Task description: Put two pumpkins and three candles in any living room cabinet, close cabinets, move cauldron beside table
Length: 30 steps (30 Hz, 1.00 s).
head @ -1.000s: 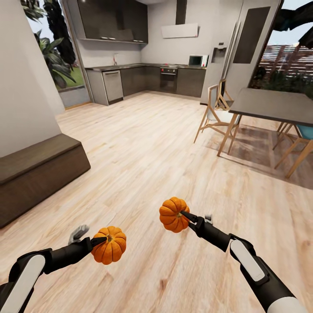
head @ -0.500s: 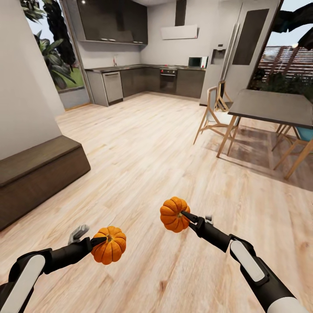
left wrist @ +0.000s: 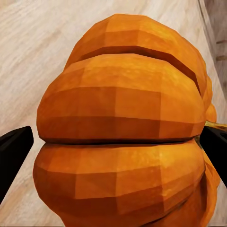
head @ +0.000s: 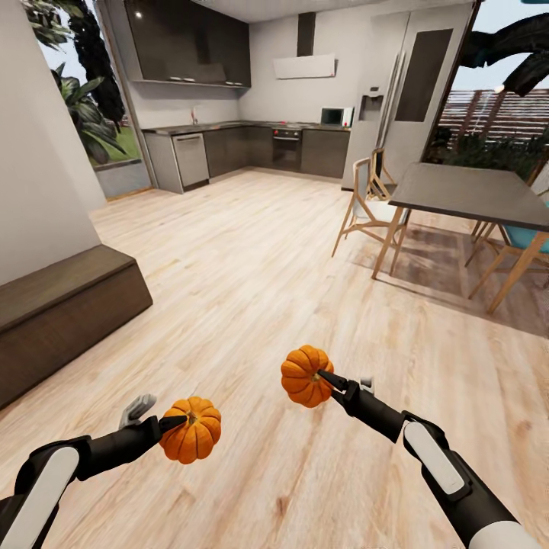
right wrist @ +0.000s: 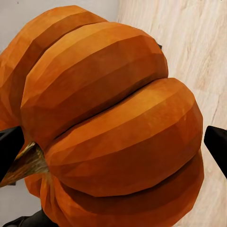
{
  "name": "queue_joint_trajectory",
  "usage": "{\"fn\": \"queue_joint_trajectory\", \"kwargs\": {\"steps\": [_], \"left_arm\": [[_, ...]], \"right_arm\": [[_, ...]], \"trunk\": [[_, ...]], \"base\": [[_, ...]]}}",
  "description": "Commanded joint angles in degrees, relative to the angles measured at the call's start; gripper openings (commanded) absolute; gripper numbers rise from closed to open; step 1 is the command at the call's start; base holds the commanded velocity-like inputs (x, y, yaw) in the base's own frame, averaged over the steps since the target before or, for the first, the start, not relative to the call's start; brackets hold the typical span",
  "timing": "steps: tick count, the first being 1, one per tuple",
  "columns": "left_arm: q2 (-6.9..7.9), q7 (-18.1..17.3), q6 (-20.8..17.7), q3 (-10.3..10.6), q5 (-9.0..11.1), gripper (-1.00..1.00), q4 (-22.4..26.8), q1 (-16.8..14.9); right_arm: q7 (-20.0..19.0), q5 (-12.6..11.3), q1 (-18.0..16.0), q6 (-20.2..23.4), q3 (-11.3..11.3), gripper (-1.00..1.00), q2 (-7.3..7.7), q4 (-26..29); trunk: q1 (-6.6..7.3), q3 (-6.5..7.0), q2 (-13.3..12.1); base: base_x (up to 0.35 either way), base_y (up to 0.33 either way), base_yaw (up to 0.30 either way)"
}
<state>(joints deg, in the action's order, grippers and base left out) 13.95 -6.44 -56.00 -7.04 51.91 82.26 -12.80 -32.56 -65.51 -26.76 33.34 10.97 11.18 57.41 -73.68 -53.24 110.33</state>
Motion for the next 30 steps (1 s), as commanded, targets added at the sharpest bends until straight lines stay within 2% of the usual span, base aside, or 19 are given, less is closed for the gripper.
{"fn": "queue_joint_trajectory", "kwargs": {"steps": [1, 13, 30], "left_arm": [[0.0, -0.6, -0.3, -0.1, -0.5, -1.0, 0.0, 0.0], [0.03, -0.6, -0.3, -0.1, -0.5, -1.0, 0.0, 0.0], [0.03, -0.6, -0.3, -0.1, -0.5, -1.0, 0.0, 0.0]], "right_arm": [[0.0, -0.4, 0.0, 0.2, 0.1, -1.0, 0.06, 0.0], [0.0, -0.4, 0.0, 0.2, 0.1, -1.0, -0.01, 0.0], [0.0, -0.4, 0.0, 0.2, 0.1, -1.0, -0.26, 0.0]], "trunk": [[0.02, 0.05, 0.0], [0.02, 0.69, 0.0], [0.02, 0.7, 0.0]], "base": [[-0.204, 0.0, -0.084], [-0.307, 0.016, -0.057], [-0.244, 0.184, -0.001]]}}
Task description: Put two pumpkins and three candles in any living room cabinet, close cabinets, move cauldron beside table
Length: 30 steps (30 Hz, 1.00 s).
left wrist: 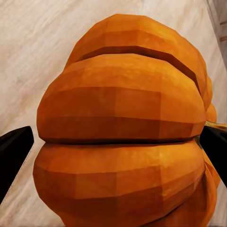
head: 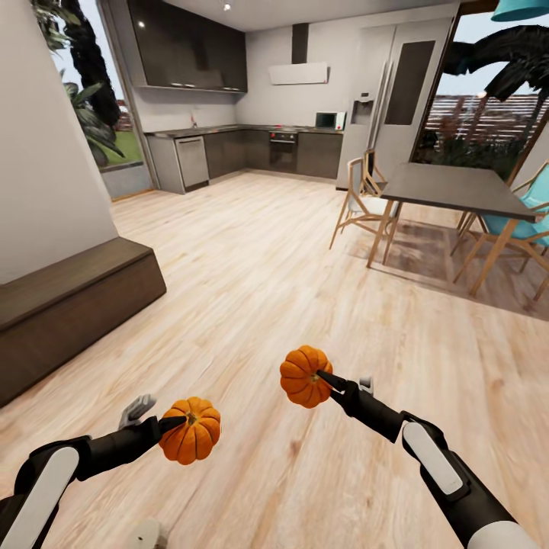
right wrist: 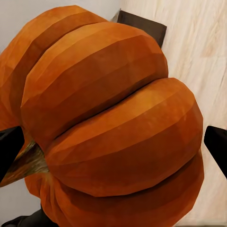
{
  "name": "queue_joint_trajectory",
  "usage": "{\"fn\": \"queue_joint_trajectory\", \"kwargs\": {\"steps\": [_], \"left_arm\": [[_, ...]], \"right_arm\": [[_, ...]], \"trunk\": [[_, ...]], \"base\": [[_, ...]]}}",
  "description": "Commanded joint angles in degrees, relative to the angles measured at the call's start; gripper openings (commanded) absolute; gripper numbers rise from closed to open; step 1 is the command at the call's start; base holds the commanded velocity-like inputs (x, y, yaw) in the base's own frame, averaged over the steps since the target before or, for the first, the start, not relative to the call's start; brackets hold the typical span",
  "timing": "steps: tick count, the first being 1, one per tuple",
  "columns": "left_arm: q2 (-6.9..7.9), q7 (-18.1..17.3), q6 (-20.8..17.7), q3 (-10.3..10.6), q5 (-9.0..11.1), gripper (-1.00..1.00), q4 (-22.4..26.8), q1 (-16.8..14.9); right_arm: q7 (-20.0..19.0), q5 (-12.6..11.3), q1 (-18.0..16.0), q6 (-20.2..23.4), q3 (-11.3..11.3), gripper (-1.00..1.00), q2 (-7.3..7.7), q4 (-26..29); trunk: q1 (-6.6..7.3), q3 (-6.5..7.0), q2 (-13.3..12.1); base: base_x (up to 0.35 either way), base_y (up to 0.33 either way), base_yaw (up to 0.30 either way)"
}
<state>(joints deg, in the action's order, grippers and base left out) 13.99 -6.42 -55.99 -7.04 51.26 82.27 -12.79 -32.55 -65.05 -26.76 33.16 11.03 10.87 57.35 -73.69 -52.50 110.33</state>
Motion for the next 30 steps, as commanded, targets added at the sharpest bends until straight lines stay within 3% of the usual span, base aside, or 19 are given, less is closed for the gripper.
{"fn": "queue_joint_trajectory", "kwargs": {"steps": [1, 11, 30], "left_arm": [[-0.01, -0.6, -0.3, -0.1, 0.2, -1.0, 0.0, 0.0], [-0.03, -0.6, -0.3, -0.1, 0.2, -1.0, 0.0, 0.0], [-0.01, -0.7, -0.3, -0.2, 0.2, -1.0, 0.0, 0.0]], "right_arm": [[0.0, -0.9, 0.0, 0.4, 0.1, -1.0, 0.0, 0.0], [0.1, -0.8, 0.0, 0.3, 0.1, -1.0, -0.14, 0.0], [0.2, -0.4, 0.0, 0.3, 0.1, -1.0, -0.15, 0.1]], "trunk": [[0.03, -0.04, 0.0], [0.03, -0.04, 0.0], [0.03, -0.04, 0.0]], "base": [[-0.17, 0.245, 0.005], [-0.109, 0.249, 0.228], [-0.003, 0.062, 0.282]]}}
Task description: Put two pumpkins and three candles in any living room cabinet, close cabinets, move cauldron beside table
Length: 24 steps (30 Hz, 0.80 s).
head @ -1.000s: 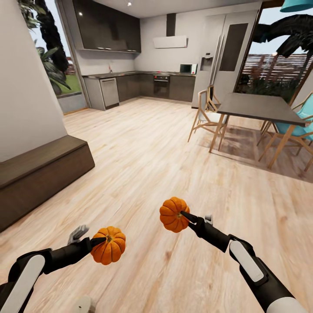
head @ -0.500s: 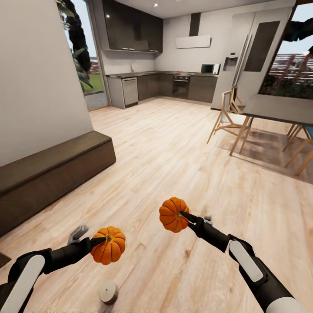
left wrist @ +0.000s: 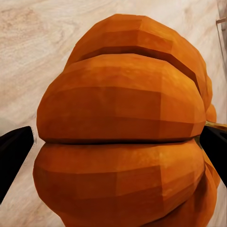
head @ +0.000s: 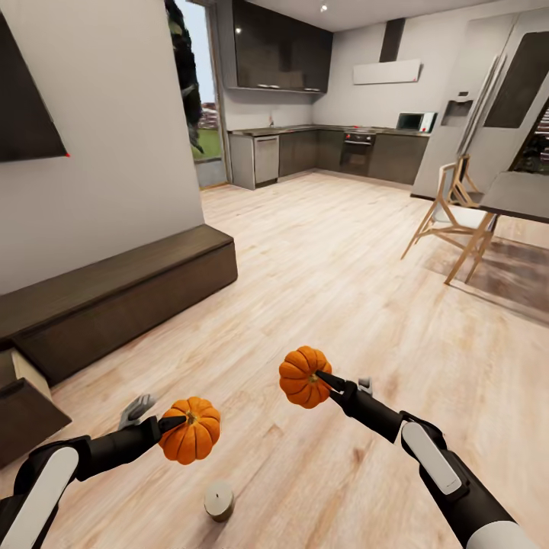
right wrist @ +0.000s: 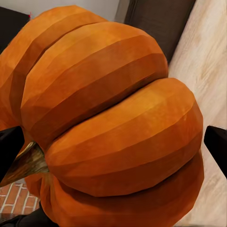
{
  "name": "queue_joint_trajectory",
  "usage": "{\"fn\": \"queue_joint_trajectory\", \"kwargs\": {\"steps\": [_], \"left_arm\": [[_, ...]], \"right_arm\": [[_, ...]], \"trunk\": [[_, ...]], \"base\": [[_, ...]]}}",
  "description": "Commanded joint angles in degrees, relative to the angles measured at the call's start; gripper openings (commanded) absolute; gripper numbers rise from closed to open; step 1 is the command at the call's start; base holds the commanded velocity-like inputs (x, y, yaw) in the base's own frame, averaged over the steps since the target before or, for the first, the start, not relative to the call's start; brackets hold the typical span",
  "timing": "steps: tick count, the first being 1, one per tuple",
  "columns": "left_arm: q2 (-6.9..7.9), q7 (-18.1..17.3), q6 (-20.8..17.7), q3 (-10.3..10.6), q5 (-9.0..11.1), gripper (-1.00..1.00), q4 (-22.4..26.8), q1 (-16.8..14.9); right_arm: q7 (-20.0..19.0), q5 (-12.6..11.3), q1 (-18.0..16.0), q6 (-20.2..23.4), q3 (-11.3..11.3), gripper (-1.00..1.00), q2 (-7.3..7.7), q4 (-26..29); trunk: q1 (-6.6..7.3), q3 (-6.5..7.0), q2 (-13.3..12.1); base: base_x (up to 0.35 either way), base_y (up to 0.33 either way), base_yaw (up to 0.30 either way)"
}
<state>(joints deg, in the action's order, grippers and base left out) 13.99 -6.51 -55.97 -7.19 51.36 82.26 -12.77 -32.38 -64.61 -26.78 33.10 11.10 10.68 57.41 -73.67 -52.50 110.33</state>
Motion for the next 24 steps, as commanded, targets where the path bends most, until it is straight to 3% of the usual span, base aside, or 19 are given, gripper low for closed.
{"fn": "queue_joint_trajectory", "kwargs": {"steps": [1, 24], "left_arm": [[-0.02, -0.6, -0.3, -0.1, 0.1, -1.0, 0.0, -0.1], [-0.02, -0.6, -0.3, 0.0, 0.1, -1.0, 0.0, -0.1]], "right_arm": [[0.0, -0.9, 0.0, 0.4, 0.1, -1.0, 0.05, 0.1], [0.3, -0.7, 0.0, 0.4, 0.1, -1.0, 0.05, 0.1]], "trunk": [[0.01, -0.04, 0.0], [0.01, -0.04, 0.0]], "base": [[0.0, 0.03, 0.282], [0.0, 0.26, 0.282]]}}
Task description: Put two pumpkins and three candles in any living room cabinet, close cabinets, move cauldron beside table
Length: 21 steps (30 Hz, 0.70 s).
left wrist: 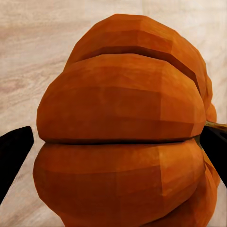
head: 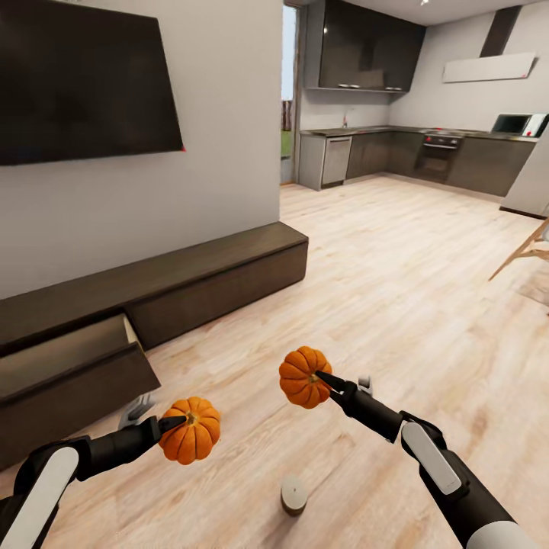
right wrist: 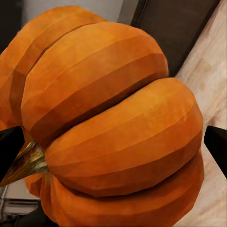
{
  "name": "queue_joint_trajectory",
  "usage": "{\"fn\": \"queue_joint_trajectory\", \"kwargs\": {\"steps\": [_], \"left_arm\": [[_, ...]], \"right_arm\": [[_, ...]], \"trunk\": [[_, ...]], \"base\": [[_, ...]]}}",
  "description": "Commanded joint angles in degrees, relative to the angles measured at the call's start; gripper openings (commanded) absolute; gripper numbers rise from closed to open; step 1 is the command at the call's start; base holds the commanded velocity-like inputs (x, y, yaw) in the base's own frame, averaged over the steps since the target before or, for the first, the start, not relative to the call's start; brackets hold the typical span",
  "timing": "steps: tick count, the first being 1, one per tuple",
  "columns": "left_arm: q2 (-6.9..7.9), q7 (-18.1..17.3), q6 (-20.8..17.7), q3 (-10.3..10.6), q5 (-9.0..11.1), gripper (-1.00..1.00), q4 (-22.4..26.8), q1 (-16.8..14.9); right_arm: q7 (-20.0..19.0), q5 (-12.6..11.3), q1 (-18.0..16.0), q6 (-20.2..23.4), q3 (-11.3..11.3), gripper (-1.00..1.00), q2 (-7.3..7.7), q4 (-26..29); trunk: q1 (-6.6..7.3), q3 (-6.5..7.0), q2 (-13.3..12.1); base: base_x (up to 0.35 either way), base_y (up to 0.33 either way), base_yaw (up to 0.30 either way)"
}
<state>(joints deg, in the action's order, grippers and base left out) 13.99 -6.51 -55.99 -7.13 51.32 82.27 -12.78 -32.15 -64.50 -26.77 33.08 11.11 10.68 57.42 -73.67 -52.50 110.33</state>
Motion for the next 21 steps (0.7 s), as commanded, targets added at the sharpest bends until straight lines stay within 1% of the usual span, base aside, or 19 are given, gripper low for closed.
{"fn": "queue_joint_trajectory", "kwargs": {"steps": [1, 6, 10, 12, 16, 19, 20, 21], "left_arm": [[-0.02, -0.6, -0.3, -0.1, 0.2, -1.0, 0.0, 0.0], [-0.02, -0.6, -0.3, -0.1, 0.2, -1.0, 0.0, 0.0], [-0.02, -0.6, -0.3, -0.1, 0.3, -1.0, 0.0, 0.0], [-0.02, -0.6, -0.3, -0.2, 0.8, -1.0, 0.0, 0.0], [0.1, -0.5, -0.3, -0.9, 3.1, -1.0, 0.2, 0.0], [0.43, -0.4, -0.3, -1.2, 4.1, -1.0, 0.6, 0.0], [0.55, -0.4, -0.4, -1.6, 4.5, -1.0, 1.1, 0.0], [0.63, -0.4, -0.4, -2.5, 5.0, -1.0, 1.7, 0.0]], "right_arm": [[0.1, -0.9, 0.0, 0.4, 0.1, -1.0, 0.04, 0.1], [0.4, -0.8, 0.0, 0.4, 0.1, -1.0, 0.04, 0.1], [0.5, -0.8, 0.0, 0.4, 0.1, -1.0, 0.04, 0.1], [0.5, -0.8, 0.0, 0.4, 0.1, -1.0, 0.04, 0.1], [0.6, -0.8, 0.0, 0.4, 0.0, -1.0, 0.04, 0.1], [0.6, -0.8, 0.0, 0.4, 0.0, -1.0, 0.04, 0.1], [0.7, -0.8, 0.0, 0.4, 0.0, -1.0, 0.04, 0.1], [0.7, -0.8, 0.0, 0.4, 0.0, -1.0, 0.04, 0.1]], "trunk": [[0.01, -0.04, 0.0], [0.01, -0.04, 0.0], [0.01, -0.04, 0.0], [0.01, -0.04, 0.0], [0.01, -0.04, 0.0], [0.01, -0.04, 0.0], [0.01, -0.04, 0.0], [0.01, -0.04, 0.0]], "base": [[0.0, 0.256, 0.282], [0.0, 0.257, 0.282], [0.0, 0.095, 0.282], [0.0, 0.017, 0.282], [0.0, 0.004, 0.282], [0.0, 0.001, 0.281], [0.0, 0.0, 0.281], [0.0, 0.0, 0.282]]}}
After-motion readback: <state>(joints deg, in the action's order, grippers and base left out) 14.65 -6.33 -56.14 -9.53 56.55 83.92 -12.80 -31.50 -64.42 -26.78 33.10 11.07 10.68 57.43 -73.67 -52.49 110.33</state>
